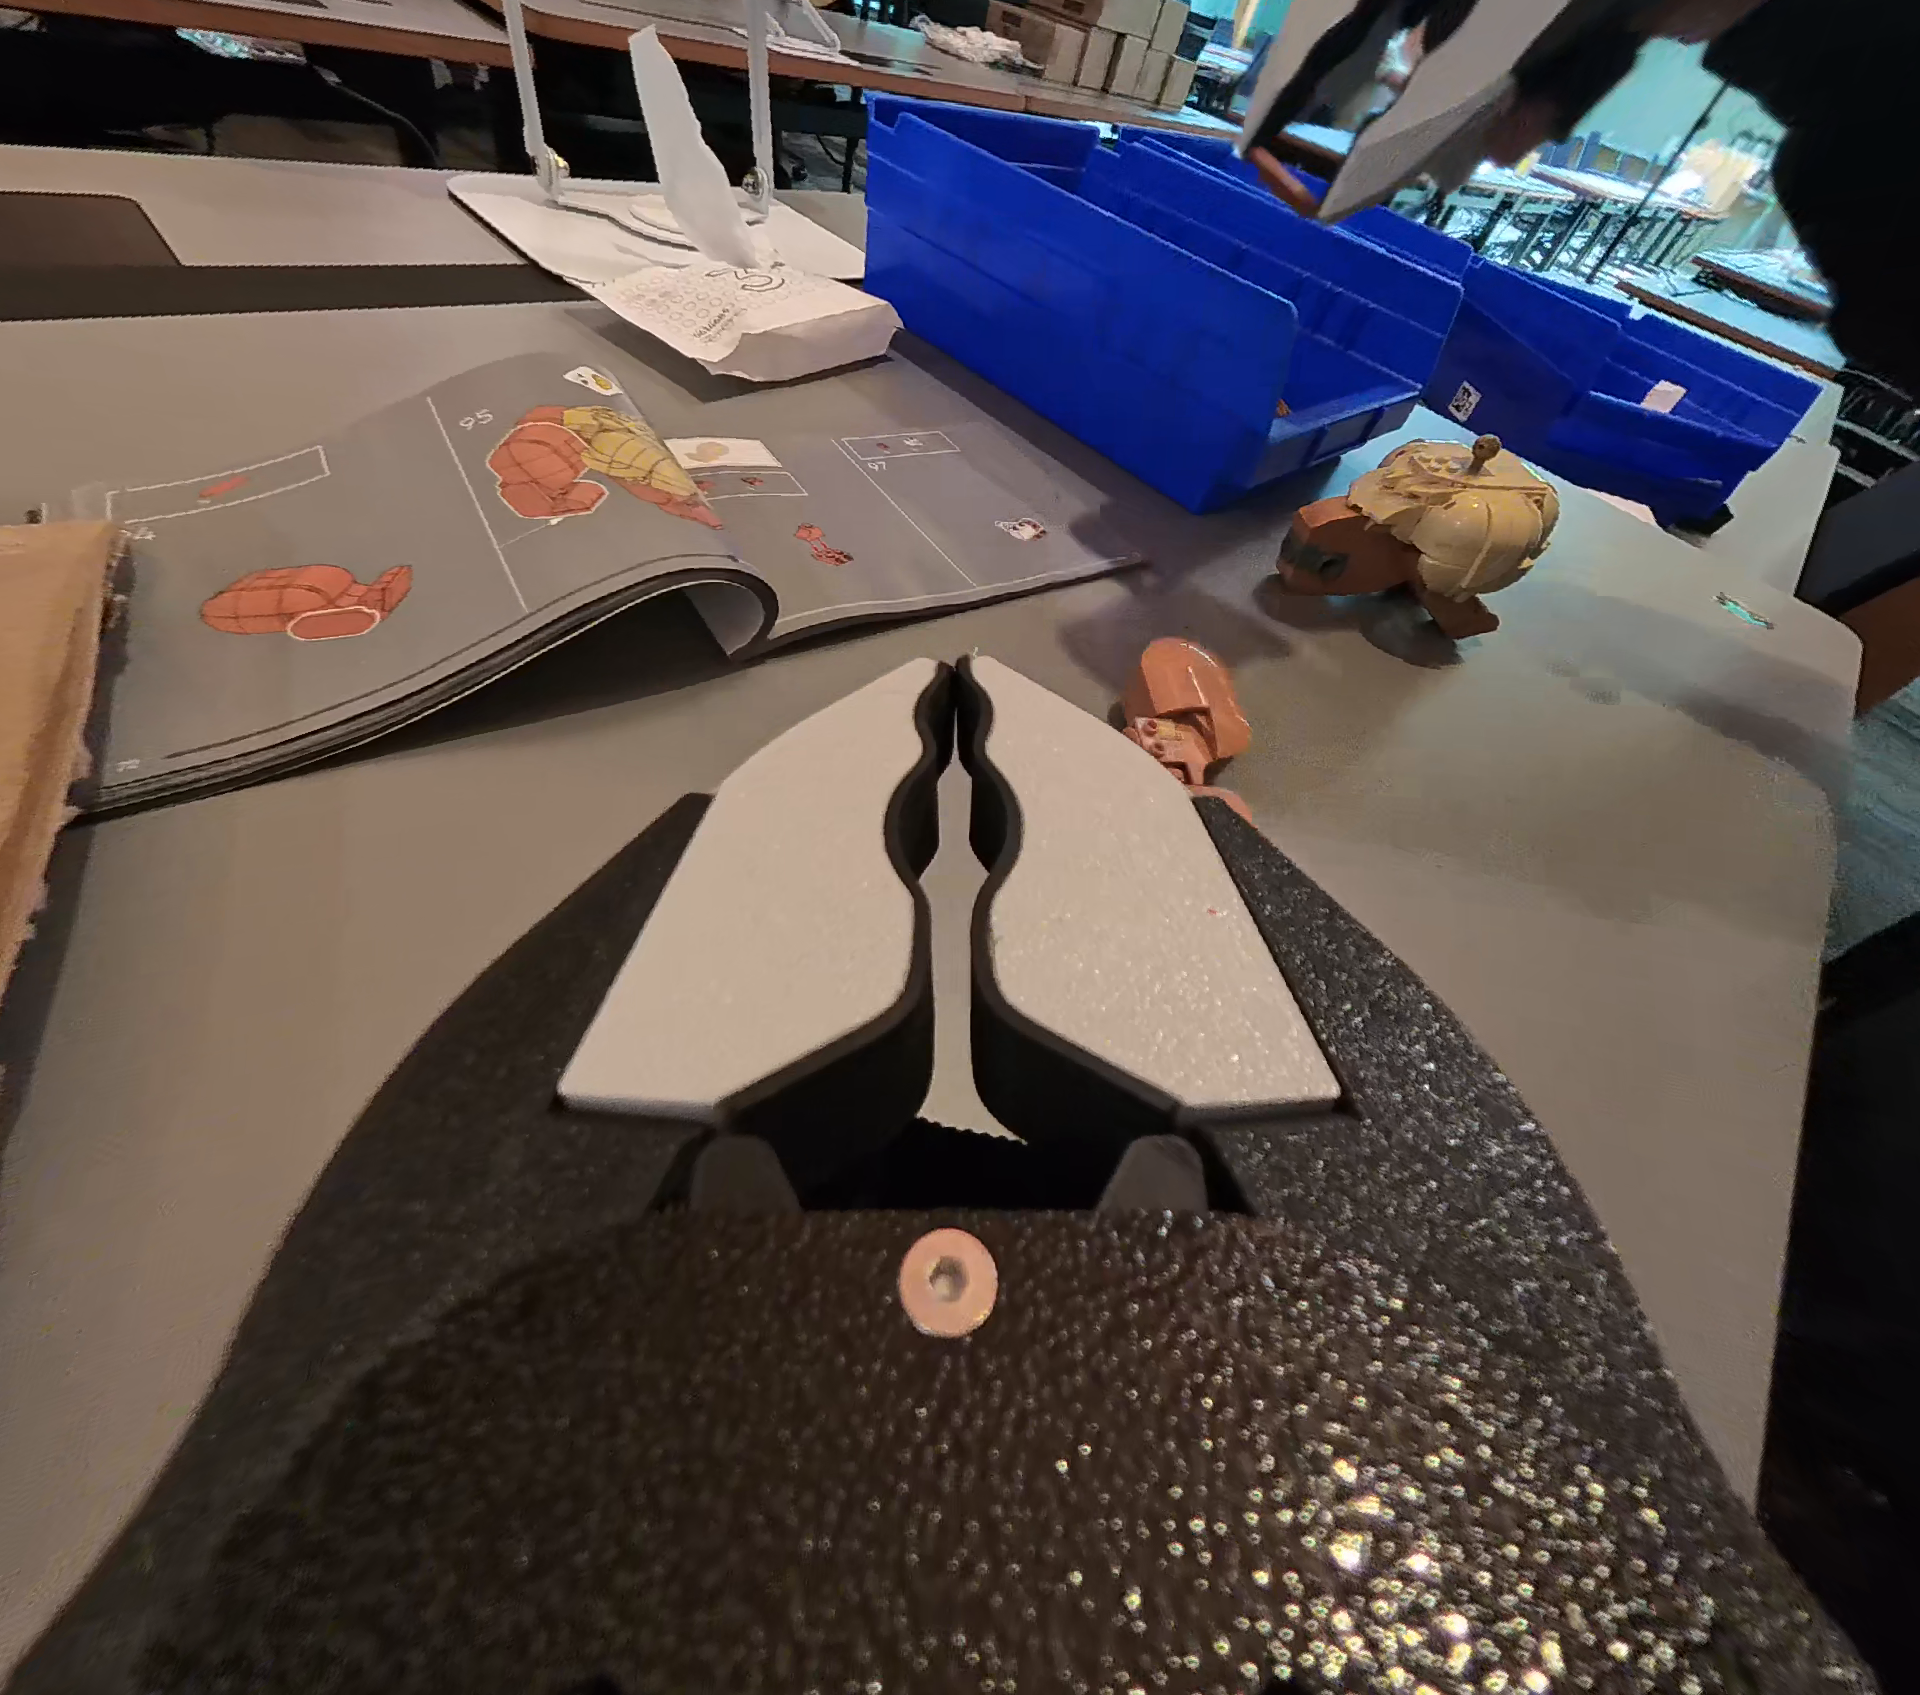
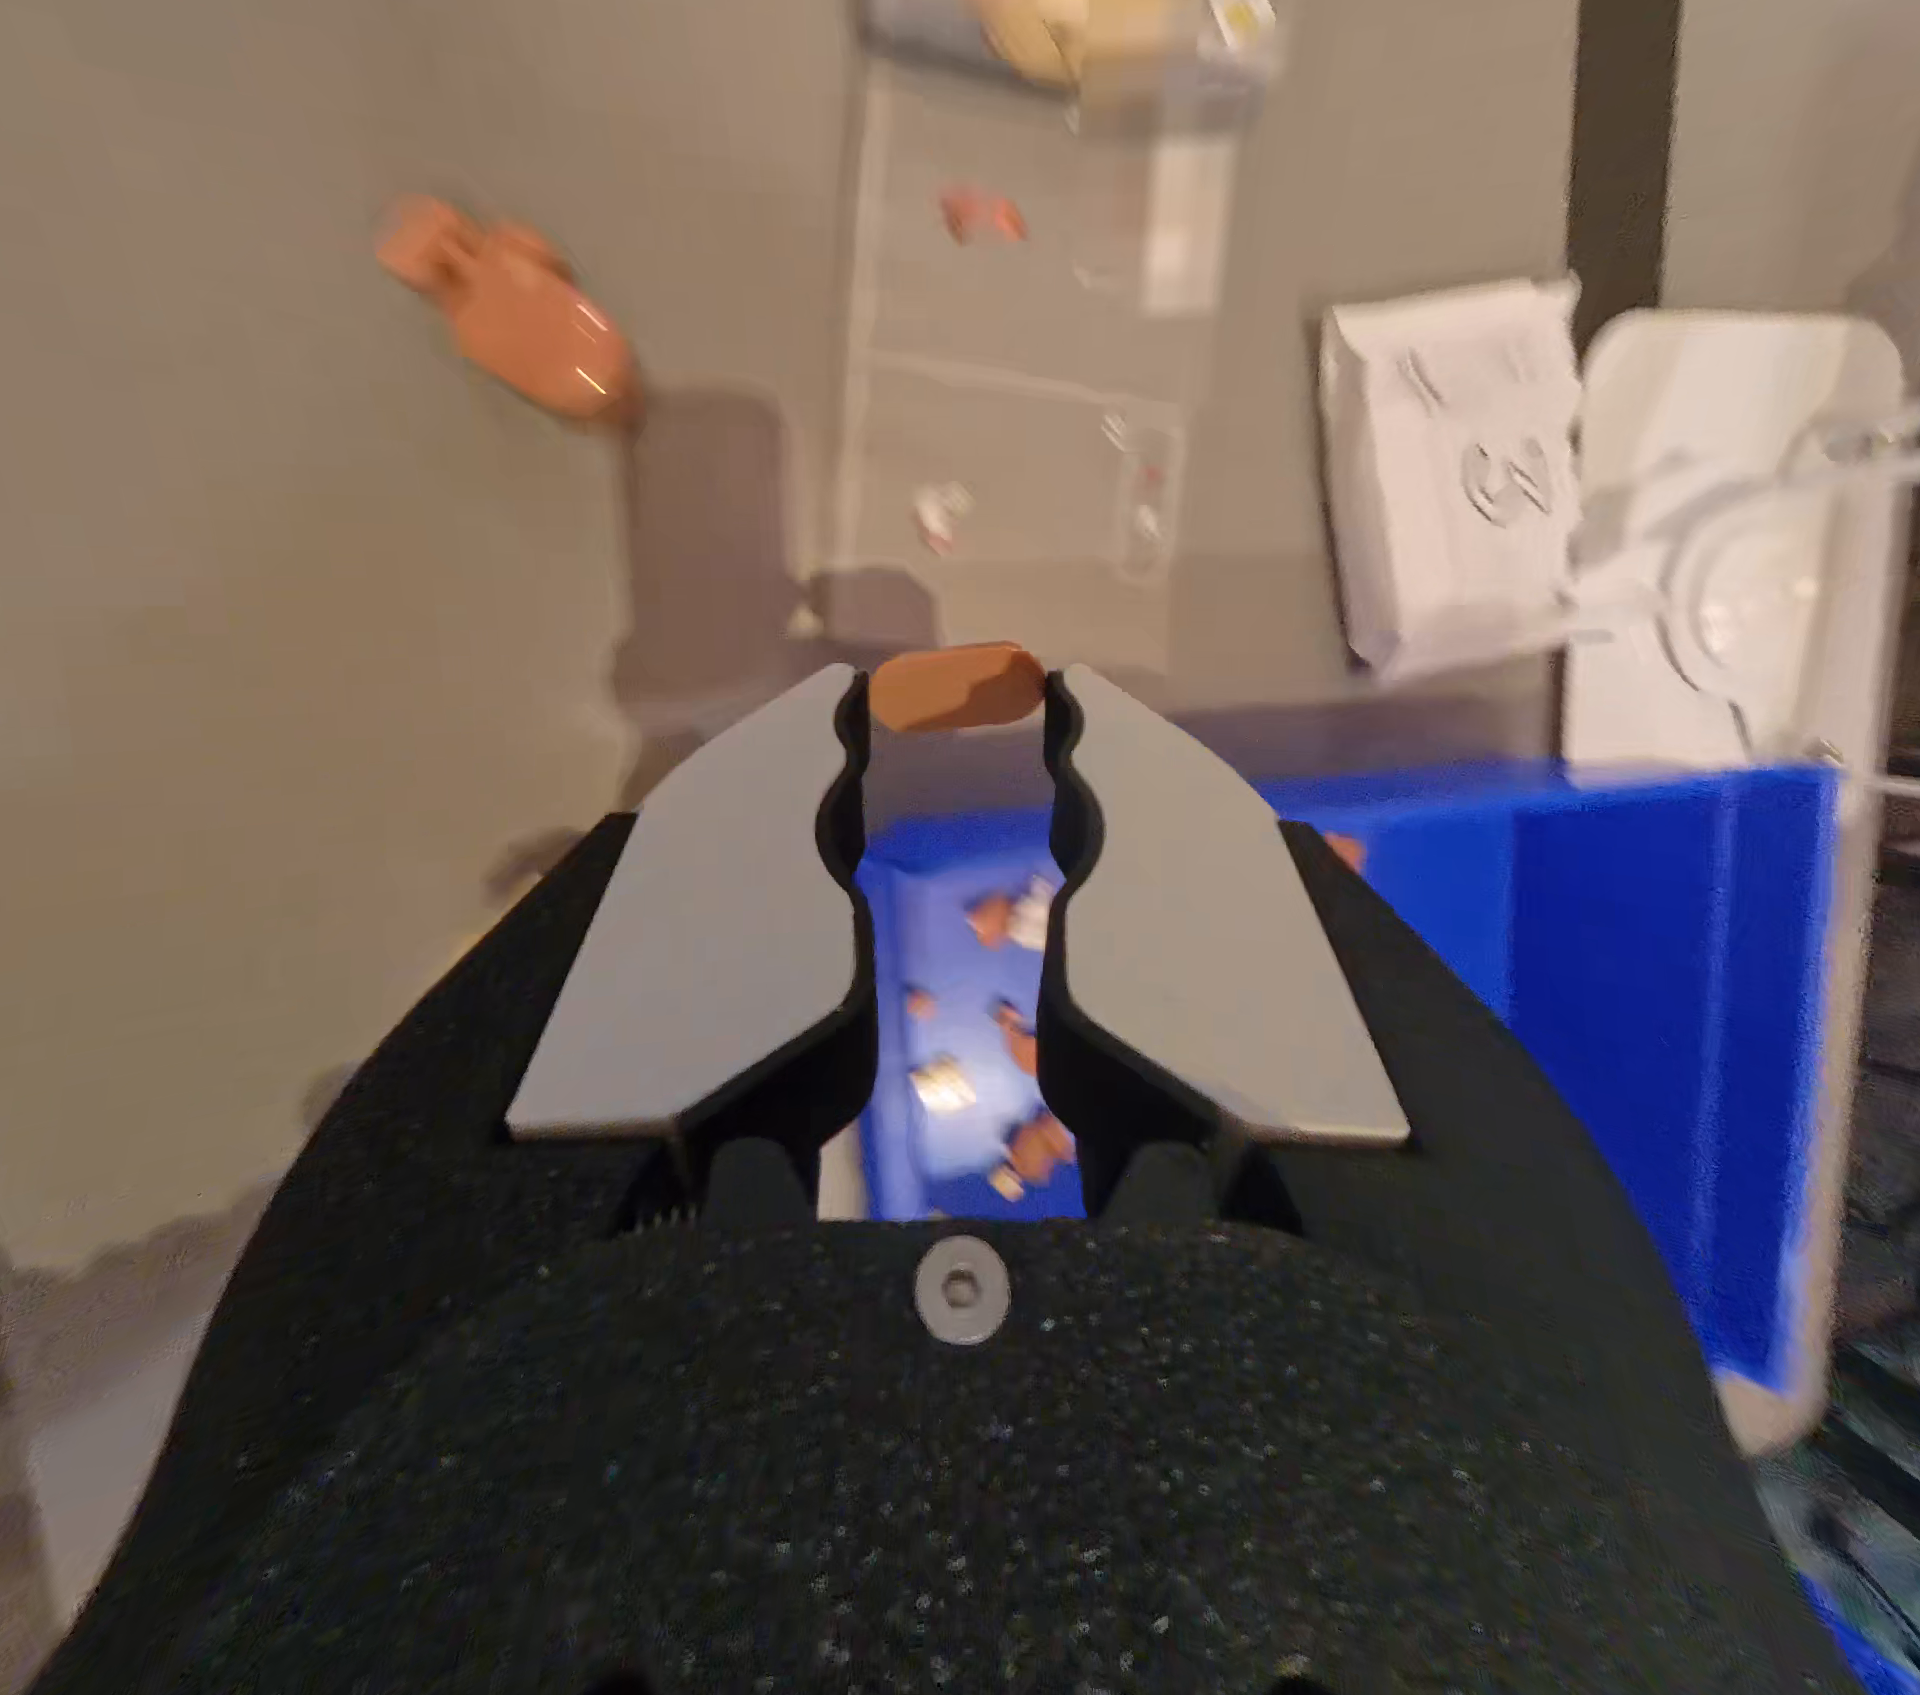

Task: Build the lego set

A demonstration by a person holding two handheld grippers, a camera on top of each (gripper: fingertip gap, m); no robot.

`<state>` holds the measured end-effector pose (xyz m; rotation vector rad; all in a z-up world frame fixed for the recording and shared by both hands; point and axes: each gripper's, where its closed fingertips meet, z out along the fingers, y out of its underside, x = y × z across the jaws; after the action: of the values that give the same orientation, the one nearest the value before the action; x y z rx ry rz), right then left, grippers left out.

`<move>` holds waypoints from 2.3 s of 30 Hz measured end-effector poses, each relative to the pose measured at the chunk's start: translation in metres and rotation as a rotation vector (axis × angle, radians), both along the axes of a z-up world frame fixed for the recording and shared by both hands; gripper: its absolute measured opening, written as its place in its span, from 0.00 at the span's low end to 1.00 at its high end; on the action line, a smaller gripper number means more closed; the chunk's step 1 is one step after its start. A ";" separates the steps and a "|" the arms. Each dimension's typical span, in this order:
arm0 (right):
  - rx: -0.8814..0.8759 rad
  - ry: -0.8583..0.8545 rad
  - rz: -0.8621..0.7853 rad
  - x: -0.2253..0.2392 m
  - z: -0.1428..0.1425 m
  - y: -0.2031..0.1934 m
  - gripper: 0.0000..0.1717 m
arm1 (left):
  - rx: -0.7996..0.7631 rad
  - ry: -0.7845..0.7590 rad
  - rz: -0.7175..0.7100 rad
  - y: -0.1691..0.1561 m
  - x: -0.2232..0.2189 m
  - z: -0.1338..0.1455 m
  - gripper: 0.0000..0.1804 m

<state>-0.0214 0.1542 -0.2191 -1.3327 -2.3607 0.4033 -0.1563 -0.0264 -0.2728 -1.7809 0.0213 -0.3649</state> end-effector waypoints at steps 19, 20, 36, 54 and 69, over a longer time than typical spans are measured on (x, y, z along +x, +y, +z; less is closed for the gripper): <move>-0.053 -0.003 -0.099 -0.055 -0.087 -0.178 0.18 | 0.037 -0.002 -0.060 -0.011 0.013 0.005 0.00; -0.046 -0.004 -0.099 -0.058 -0.090 -0.180 0.18 | 0.038 -0.006 -0.059 -0.012 0.013 0.005 0.00; -0.048 -0.107 -0.054 -0.069 -0.134 -0.196 0.19 | 0.035 -0.021 -0.062 -0.012 0.012 0.005 0.00; -0.054 0.155 -0.280 -0.058 -0.095 -0.169 0.37 | 0.031 -0.029 -0.062 -0.012 0.012 0.005 0.00; -0.121 0.185 -0.537 -0.029 -0.113 -0.145 0.49 | 0.018 -0.018 -0.062 -0.011 0.012 0.003 0.00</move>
<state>-0.0504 0.0094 -0.3319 -1.8229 -1.7608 0.4816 -0.1439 -0.0370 -0.2701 -1.7622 0.0670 -0.4239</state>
